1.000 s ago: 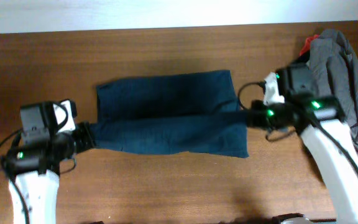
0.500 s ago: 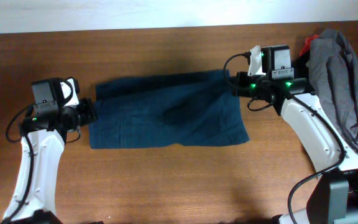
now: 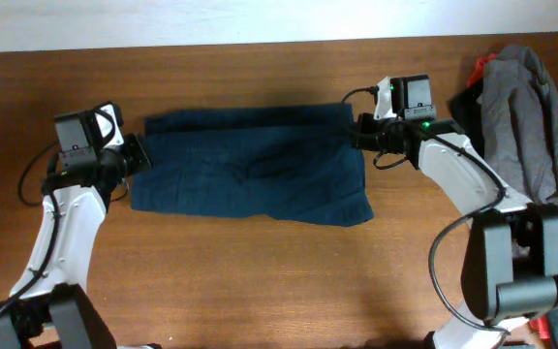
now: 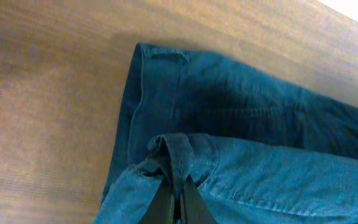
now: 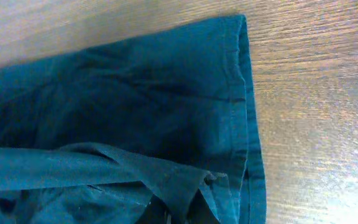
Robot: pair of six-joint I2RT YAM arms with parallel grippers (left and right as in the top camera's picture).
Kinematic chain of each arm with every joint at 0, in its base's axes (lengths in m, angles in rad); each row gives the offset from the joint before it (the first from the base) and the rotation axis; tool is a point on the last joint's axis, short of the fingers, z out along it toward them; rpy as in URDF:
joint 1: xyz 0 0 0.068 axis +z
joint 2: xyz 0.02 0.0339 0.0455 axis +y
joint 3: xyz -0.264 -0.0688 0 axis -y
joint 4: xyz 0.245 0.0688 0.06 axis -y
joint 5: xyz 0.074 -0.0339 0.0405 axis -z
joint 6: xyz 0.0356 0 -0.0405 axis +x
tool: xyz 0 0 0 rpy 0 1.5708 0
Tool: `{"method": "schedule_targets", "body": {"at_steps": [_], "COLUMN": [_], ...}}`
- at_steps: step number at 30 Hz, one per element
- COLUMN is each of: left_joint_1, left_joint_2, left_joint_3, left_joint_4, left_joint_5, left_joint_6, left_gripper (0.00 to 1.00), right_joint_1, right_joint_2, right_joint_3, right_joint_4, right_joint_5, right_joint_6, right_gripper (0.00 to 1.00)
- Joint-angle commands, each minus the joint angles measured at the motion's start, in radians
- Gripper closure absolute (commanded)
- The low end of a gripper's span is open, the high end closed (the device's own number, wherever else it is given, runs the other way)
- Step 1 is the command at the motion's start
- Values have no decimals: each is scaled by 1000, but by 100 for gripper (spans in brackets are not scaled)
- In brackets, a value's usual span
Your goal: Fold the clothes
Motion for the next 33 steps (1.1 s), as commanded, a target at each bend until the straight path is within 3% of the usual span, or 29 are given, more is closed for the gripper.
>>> {"method": "schedule_targets", "body": {"at_steps": [1,10,22,24,29,31,33], "left_joint_1": [11,11,16,16,16,17,21], "left_joint_2": [38,111,117,127,175,196,205], "left_joint_3": [14,14,14,14,14,14,14], "left_joint_4": [41,155,196,220,316,343,353], "left_joint_5": [-39,61,-26,-29,-27,-28,-28], "left_joint_6": [-8,-13,-13,-13,-18,-44,-51], "left_gripper": [100,100,99,92,65,54,51], "right_joint_1": [-8,-9,-9,-8,-8,-8,-10], "right_joint_2": [2,5,99,116,137,138,138], "right_joint_3": [13,13,13,13,13,13,13], "right_joint_4": [17,95,272,289,300,306,318], "right_joint_5": [47,144,96,86,85,85,86], "right_joint_6": [15,14,-1,0,-1,-1,-1], "right_gripper": [96,96,96,96,96,87,59]}}
